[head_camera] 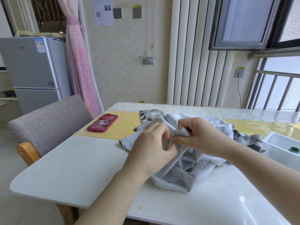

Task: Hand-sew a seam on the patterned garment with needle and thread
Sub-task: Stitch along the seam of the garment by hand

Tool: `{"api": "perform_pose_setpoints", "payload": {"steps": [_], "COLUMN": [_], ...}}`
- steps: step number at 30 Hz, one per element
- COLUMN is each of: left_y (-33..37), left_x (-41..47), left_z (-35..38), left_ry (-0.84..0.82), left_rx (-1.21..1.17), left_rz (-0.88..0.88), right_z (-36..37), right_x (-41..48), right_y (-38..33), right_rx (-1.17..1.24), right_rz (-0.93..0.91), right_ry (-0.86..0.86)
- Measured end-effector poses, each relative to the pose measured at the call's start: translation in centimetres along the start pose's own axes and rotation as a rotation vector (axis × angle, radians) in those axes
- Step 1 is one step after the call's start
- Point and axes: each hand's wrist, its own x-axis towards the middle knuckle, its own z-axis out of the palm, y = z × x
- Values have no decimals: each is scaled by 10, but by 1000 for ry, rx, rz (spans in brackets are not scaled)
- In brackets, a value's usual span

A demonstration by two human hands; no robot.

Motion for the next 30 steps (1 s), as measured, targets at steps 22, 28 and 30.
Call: {"api": "perform_pose_setpoints", "payload": {"steps": [22, 28, 30], "left_y": [-2, 9, 10], "left_x": [-1, -1, 1], "left_z": [-19, -19, -16], "left_ry": [-11, -30, -62], "left_rx": [-187, -131, -121], "left_rz": [-188, -219, -230], "right_z": [-17, -12, -10], "right_x": [-8, -6, -5], "right_y": [8, 12, 14], "right_rx": [-7, -106, -142], "right_rz": [-46, -152, -196], "right_ry": [86, 134, 156]}}
